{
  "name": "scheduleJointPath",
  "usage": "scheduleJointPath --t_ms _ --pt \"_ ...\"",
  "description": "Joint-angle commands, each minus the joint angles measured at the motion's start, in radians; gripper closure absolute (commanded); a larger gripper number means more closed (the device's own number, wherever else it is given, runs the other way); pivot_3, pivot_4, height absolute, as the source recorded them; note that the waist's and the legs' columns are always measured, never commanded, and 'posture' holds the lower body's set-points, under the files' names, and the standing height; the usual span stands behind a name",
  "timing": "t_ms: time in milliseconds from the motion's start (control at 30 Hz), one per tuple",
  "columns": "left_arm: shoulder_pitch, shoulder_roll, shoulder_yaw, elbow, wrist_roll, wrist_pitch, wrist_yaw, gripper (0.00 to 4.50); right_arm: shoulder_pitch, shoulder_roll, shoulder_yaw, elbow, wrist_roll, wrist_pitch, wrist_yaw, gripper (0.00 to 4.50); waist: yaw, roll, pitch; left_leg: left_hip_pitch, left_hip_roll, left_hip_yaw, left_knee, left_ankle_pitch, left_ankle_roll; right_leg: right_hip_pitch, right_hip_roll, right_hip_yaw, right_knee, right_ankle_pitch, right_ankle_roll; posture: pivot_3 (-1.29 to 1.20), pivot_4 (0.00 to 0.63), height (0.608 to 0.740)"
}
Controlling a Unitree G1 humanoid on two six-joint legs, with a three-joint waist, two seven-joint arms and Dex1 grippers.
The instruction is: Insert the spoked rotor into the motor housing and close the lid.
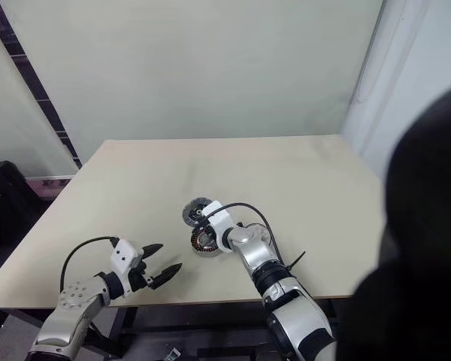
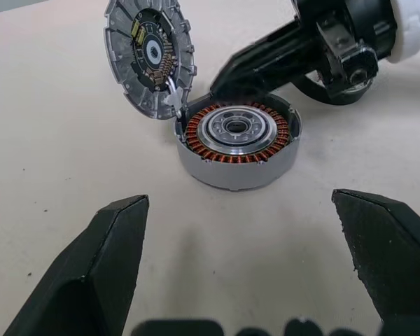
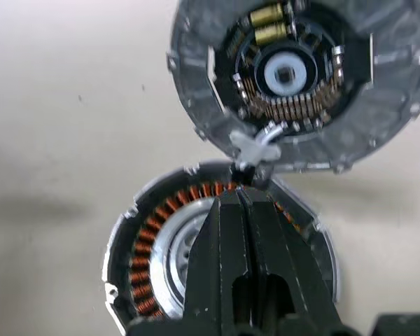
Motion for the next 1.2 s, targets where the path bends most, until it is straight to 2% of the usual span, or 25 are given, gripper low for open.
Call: scheduleJointPath --t_ms 33,233,467,567,767,933,1200 --pt "-0.026 0.003 0.002 -0.029 0.002 -0.014 0.000 0.00 0.008 -0.010 0.013 -0.040 -0.008 0.010 0.013 4.48 0.000 0.000 0.000 0.000 0.000 0.000 0.000 0.000 0.000 0.000 0.000 0.000 0.000 0.000 0.000 0.00 0.000 0.740" --pt "-0.035 0.002 0.003 -0.023 0.003 -0.016 -0.001 0.00 0.043 -0.026 0.050 -0.007 -0.035 0.012 0.016 4.48 -0.001 0.000 0.000 0.000 0.000 0.000 0.000 0.000 0.000 0.001 0.000 0.000 0.000 0.000 0.000 0.00 0.000 0.740" --pt "-0.045 0.002 0.006 -0.012 0.002 -0.018 -0.004 0.00 0.045 -0.019 -0.022 -0.076 0.040 0.021 0.036 4.48 0.000 0.000 0.000 0.001 0.000 0.000 0.000 0.000 0.000 0.001 0.000 0.000 0.000 0.000 0.000 0.00 0.000 0.740" --pt "-0.047 0.000 0.010 -0.007 -0.002 -0.020 -0.007 0.00 0.057 -0.024 -0.048 -0.166 0.081 0.069 0.062 3.90 0.000 0.000 0.000 0.000 0.000 0.000 0.000 0.000 0.000 0.000 0.000 0.000 0.000 0.000 0.000 0.00 0.000 0.740" --pt "-0.056 -0.011 0.008 0.005 -0.016 -0.024 -0.021 0.00 0.113 -0.079 -0.123 -0.456 0.155 0.199 0.051 1.77 0.004 0.000 0.000 -0.001 0.000 -0.001 0.000 0.000 0.000 -0.001 0.000 -0.001 0.000 0.000 0.000 0.00 0.000 0.740" --pt "-0.066 -0.024 -0.001 0.017 -0.016 -0.027 -0.036 0.00 0.156 -0.170 -0.205 -0.602 0.179 0.293 -0.006 0.03 0.007 0.000 0.000 -0.004 -0.001 -0.001 0.001 0.000 0.000 -0.001 -0.001 0.000 -0.002 0.000 0.000 0.00 0.000 0.740" --pt "-0.091 -0.045 -0.016 0.051 -0.003 -0.038 -0.050 0.00 0.222 -0.298 -0.358 -0.644 0.227 0.426 -0.092 0.03 0.006 0.000 0.000 -0.005 -0.001 0.000 0.001 0.000 0.000 -0.001 0.000 0.000 -0.003 0.000 0.000 0.00 0.000 0.740"
